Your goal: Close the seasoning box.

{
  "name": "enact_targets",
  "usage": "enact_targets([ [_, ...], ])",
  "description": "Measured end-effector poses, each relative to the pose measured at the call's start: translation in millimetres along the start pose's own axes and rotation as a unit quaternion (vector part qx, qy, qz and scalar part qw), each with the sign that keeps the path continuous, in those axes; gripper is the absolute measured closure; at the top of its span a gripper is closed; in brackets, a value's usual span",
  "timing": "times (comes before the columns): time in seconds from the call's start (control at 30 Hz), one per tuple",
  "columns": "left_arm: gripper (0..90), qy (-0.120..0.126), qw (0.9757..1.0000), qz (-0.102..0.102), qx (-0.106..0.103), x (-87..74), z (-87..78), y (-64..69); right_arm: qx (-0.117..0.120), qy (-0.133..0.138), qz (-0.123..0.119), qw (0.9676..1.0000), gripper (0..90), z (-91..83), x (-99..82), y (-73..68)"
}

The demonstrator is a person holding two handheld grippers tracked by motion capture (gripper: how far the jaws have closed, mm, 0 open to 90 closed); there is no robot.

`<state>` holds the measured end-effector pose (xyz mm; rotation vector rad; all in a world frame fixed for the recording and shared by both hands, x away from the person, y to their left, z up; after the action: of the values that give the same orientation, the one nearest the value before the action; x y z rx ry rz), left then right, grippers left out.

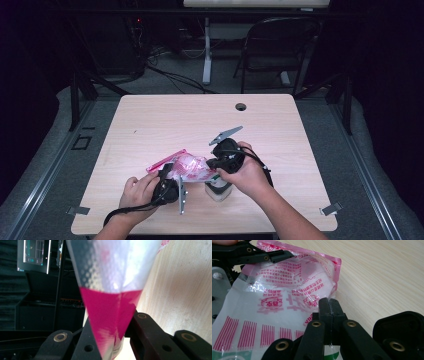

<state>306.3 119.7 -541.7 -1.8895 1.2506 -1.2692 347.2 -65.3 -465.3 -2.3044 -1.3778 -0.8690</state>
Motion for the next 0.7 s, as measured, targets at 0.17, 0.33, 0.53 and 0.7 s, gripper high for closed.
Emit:
enact_targets([
  [0.17, 85.1, 0.004, 0.9999, -0.012, -0.001, -2.3, 1.2, 2.6, 0.0, -0.002, -0.003, 1.0, 90.0, 1.9, 0.0, -0.5],
  [0.33, 84.9, 0.004, 0.9995, -0.029, -0.007, -5.2, 1.8, 6.9, 0.004, -0.008, -0.003, 1.0, 90.0, 3.2, 0.4, -1.4],
  [0.53, 85.0, 0.004, 0.9988, -0.047, -0.016, -8.5, 2.9, 11.6, 0.007, -0.009, -0.005, 0.9999, 90.0, 5.8, 0.9, -2.7],
  [0.7, 84.9, 0.004, 0.9975, -0.064, -0.03, -9.9, 4.0, 14.6, 0.008, -0.012, -0.007, 0.9999, 90.0, 6.9, 0.8, -3.3],
])
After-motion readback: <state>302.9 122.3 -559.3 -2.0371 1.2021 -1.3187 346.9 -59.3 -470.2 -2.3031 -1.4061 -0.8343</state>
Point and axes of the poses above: each handheld gripper's, and its own axes: z roughly forward along the jaws, x roughly out of its top, y roughly to its right, the point moved 4 cm from there along z, roughly forward along the jaws, and after that the axes turned 14 degrees about -z, right-handed, at the moved point
